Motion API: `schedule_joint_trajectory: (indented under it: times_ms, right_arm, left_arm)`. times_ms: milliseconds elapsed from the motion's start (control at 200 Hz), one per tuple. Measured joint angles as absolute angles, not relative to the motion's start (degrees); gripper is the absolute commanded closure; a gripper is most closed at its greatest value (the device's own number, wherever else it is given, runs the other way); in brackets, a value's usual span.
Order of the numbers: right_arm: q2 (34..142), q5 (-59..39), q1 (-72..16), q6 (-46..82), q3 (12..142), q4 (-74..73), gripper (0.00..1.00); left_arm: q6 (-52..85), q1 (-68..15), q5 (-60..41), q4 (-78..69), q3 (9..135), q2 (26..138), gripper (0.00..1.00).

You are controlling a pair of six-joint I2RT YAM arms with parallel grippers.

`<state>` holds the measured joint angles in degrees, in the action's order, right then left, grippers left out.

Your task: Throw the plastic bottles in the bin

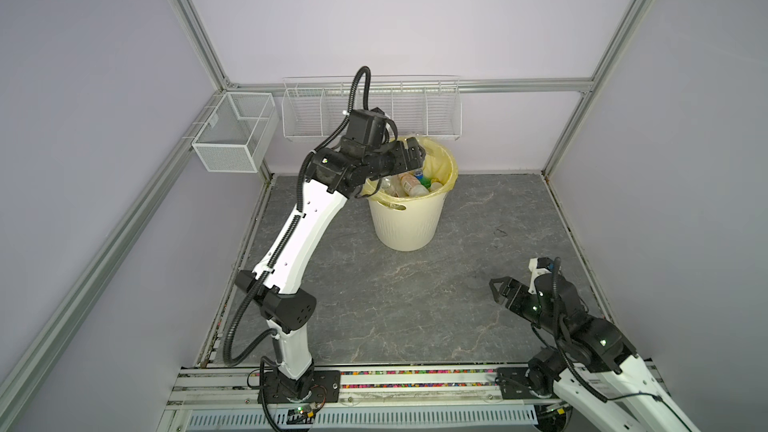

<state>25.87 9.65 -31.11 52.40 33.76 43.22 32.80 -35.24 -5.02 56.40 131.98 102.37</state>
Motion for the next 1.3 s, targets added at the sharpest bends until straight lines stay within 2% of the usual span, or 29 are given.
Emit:
schedule_joint_trajectory:
  times_ms: [205, 385, 810, 1130, 1300]
  right_arm:
    - [26.1, 10.4, -31.1, 51.9, 33.8, 43.7, 0.12]
    - [27.5, 10.8, -31.1, 51.4, 33.8, 43.7, 0.12]
    - [31.8, 15.0, -31.1, 48.3, 34.1, 42.7, 0.12]
    - [40.2, 16.8, -31.1, 36.7, 36.1, 36.9, 0.11]
    - [43.9, 19.9, -31.1, 32.2, 36.4, 33.2, 0.09]
  left_arm:
    - [31.6, -31.4, -3.6, 53.5, 118.5, 87.8, 0.01]
    - [30.7, -28.3, -1.7, 50.6, 105.4, 80.6, 0.01]
    - [27.3, -23.0, 4.1, 44.7, 85.5, 74.7, 0.01]
    - [22.9, -22.1, 12.3, 33.8, 67.4, 72.1, 0.01]
    - [20.5, -21.7, 17.0, 30.9, 62.7, 72.2, 0.01]
